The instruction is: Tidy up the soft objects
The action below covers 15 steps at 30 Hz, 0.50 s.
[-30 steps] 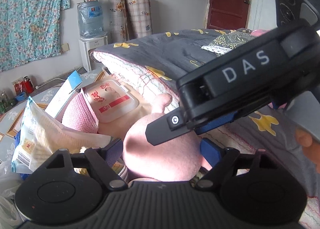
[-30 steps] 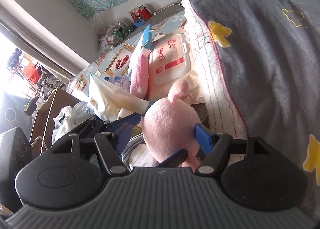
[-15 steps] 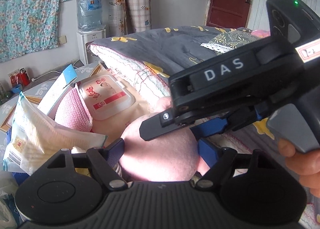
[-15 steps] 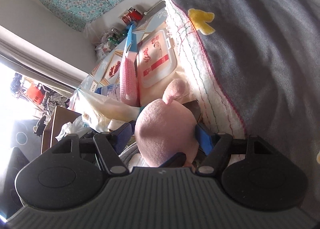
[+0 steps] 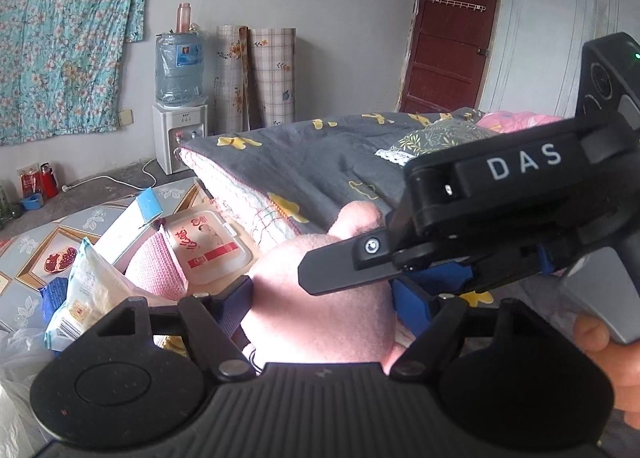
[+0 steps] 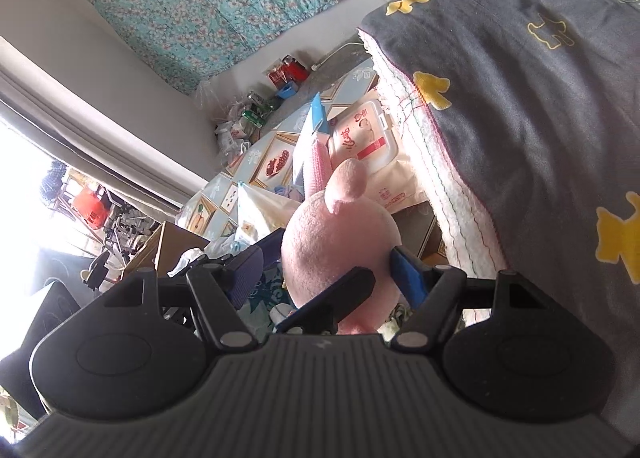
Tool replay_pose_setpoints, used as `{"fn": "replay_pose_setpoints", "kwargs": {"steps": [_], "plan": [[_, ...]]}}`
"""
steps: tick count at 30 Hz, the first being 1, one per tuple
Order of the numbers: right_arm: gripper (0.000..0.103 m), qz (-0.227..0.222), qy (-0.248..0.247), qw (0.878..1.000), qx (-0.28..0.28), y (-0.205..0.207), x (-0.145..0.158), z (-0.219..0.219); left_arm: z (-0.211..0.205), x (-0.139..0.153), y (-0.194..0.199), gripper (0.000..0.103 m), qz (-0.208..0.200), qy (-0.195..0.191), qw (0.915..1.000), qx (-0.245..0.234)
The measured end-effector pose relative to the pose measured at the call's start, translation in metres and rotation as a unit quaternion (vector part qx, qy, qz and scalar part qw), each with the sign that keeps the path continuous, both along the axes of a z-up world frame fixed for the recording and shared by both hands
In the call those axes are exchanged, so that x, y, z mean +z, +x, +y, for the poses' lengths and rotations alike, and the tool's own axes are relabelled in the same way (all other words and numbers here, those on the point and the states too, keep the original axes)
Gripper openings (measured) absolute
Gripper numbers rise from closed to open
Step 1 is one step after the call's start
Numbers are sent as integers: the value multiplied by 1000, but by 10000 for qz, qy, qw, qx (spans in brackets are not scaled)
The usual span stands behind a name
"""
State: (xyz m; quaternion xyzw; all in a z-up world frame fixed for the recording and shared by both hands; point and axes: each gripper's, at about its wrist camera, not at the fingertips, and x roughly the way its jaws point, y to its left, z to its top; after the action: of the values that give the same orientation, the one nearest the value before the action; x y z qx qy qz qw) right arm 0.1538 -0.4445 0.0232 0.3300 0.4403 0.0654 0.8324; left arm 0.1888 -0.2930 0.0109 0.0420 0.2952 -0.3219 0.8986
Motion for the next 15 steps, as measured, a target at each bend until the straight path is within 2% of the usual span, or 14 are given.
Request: {"fn": "replay_pose_setpoints", "kwargs": {"steps": [6,8,11,15], "plan": [[77,-189,61,9997,124,-53,30,20,27,25,-37,77,179,-458,9987,-112],[78,-197,201,9995,148,-71,32,25,35,27,-52,77,187,-451,9987,-164],[79,-114,367,9992,131,-94,25,34,45,19,-72,77,311,-356,9987,-180],[79,193,580,9981,58,-116,1,46,57,-6,-89,77,639,-239,9975,-167]]}}
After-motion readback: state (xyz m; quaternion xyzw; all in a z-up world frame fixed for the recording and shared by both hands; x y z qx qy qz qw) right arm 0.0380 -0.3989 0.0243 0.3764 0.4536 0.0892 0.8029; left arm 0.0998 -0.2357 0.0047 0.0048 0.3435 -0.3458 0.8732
